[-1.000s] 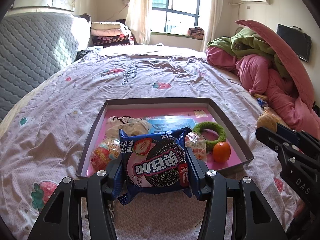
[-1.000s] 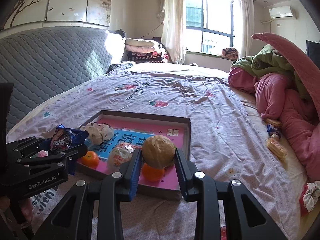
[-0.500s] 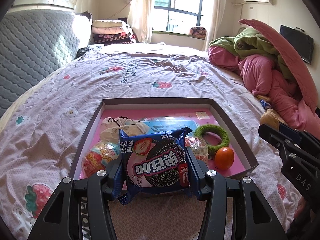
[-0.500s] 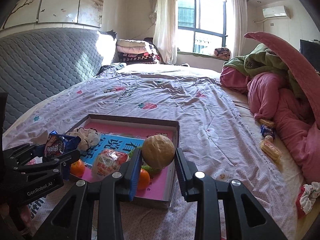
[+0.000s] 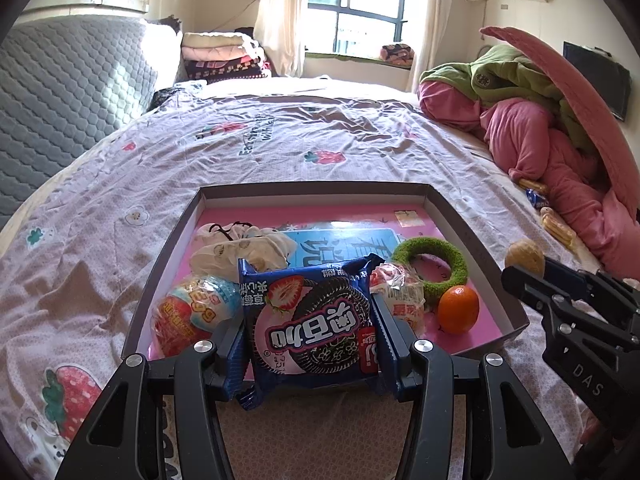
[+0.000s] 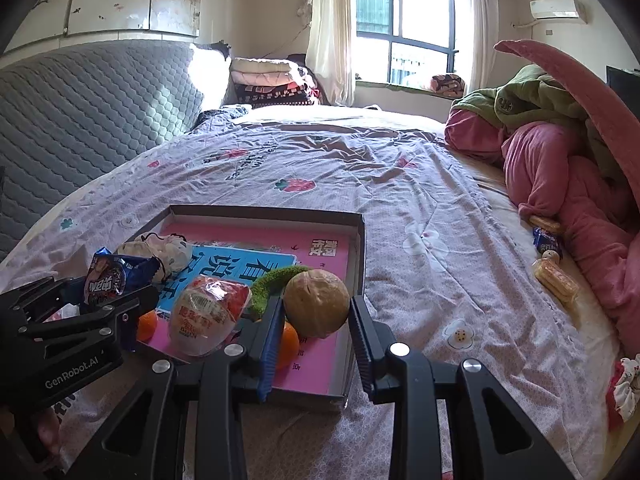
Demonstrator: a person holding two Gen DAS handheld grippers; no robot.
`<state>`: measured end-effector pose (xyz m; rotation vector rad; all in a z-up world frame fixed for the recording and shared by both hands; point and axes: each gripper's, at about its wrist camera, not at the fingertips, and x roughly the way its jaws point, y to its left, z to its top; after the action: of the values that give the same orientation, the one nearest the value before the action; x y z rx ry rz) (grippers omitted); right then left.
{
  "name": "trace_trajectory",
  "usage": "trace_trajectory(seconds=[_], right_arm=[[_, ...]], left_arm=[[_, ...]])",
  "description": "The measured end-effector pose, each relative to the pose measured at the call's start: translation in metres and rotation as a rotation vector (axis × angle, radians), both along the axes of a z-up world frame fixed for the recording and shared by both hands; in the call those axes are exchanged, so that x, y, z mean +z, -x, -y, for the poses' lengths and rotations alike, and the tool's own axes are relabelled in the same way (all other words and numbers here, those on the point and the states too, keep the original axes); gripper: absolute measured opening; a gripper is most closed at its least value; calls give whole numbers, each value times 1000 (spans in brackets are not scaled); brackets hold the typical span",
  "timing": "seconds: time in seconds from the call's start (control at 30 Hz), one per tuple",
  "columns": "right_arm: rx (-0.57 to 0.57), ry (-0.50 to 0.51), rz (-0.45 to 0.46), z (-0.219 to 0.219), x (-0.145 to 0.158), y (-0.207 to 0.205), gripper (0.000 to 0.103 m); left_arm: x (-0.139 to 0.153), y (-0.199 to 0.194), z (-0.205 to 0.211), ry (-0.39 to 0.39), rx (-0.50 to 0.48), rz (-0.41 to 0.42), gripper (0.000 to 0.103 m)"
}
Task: Organize objects
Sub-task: 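Lift and carry the snack pack and walnut over the tray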
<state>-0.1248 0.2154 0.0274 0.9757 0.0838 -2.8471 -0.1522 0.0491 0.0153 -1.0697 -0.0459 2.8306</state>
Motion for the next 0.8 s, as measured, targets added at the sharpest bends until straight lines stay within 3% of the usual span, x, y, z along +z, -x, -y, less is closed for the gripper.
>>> trace_trajectory(seconds=[0.8], right_arm=[[6, -23, 90, 1, -24, 9, 34]], left_arm=[[-12, 4, -10, 39, -16, 24, 55]])
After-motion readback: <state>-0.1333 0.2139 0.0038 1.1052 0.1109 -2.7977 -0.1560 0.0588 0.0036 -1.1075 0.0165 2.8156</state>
